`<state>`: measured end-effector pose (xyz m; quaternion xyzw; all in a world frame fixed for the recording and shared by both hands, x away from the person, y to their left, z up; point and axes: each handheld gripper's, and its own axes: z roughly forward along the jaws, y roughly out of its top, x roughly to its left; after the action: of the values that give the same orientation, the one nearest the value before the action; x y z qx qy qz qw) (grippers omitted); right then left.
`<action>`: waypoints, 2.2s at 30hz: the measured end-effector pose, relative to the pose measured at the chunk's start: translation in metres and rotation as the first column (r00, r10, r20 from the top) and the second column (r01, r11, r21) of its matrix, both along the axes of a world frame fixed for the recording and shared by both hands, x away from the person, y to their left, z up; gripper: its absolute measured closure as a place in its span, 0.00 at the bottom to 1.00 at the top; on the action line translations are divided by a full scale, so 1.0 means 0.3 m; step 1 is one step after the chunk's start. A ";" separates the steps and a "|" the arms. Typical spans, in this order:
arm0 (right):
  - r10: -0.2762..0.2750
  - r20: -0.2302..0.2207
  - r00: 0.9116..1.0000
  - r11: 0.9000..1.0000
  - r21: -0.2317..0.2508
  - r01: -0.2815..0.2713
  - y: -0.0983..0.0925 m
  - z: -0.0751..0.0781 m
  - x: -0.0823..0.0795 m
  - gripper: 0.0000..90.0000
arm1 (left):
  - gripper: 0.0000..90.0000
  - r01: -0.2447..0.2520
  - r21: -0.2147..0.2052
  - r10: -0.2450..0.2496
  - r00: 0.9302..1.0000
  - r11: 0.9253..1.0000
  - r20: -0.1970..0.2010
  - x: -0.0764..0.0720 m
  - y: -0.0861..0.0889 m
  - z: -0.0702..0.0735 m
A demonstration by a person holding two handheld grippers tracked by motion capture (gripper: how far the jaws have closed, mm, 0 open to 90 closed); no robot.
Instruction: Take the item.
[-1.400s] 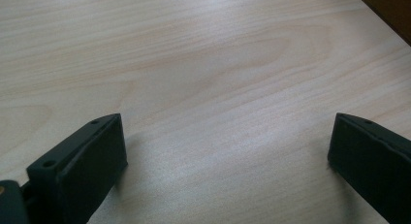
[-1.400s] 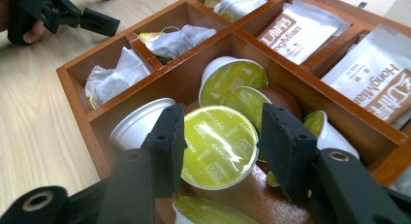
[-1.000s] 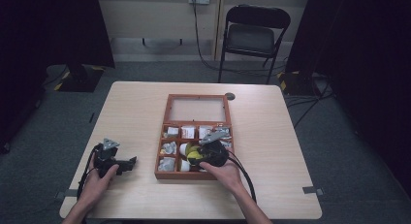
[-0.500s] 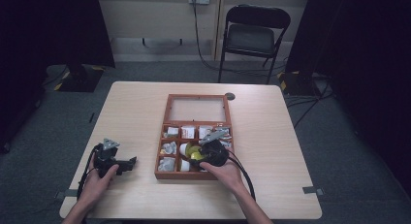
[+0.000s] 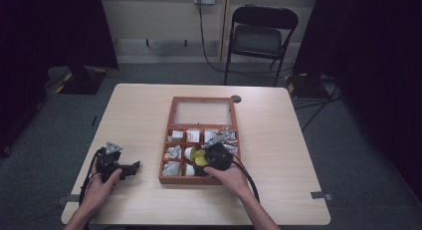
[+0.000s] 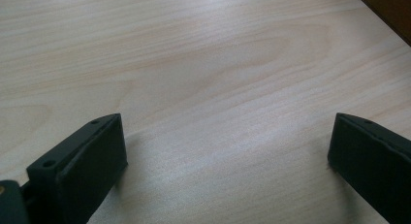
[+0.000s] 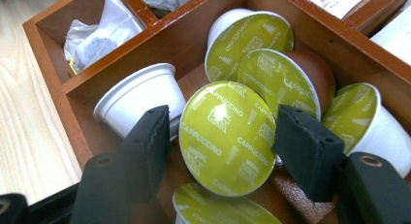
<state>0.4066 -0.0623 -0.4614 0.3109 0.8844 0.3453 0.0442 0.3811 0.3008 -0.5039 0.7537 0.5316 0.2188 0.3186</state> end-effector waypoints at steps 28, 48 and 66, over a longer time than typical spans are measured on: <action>0.006 -0.004 1.000 0.998 -0.060 -0.006 0.006 -0.002 0.000 0.53 | 0.00 0.000 0.000 0.000 1.000 1.000 0.000 0.000 0.000 0.000; 0.043 0.017 0.999 0.993 -0.111 -0.041 0.018 -0.007 -0.010 0.57 | 0.00 -0.001 -0.001 0.001 1.000 1.000 0.000 0.000 0.000 0.000; 0.058 -0.004 0.998 0.992 -0.109 -0.058 0.019 -0.008 -0.006 0.58 | 0.00 -0.001 0.000 0.001 1.000 1.000 0.000 -0.001 0.000 0.000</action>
<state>0.4048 -0.0566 -0.4638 0.2823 0.9106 0.2976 0.0504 0.3809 0.3007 -0.5039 0.7534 0.5319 0.2188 0.3187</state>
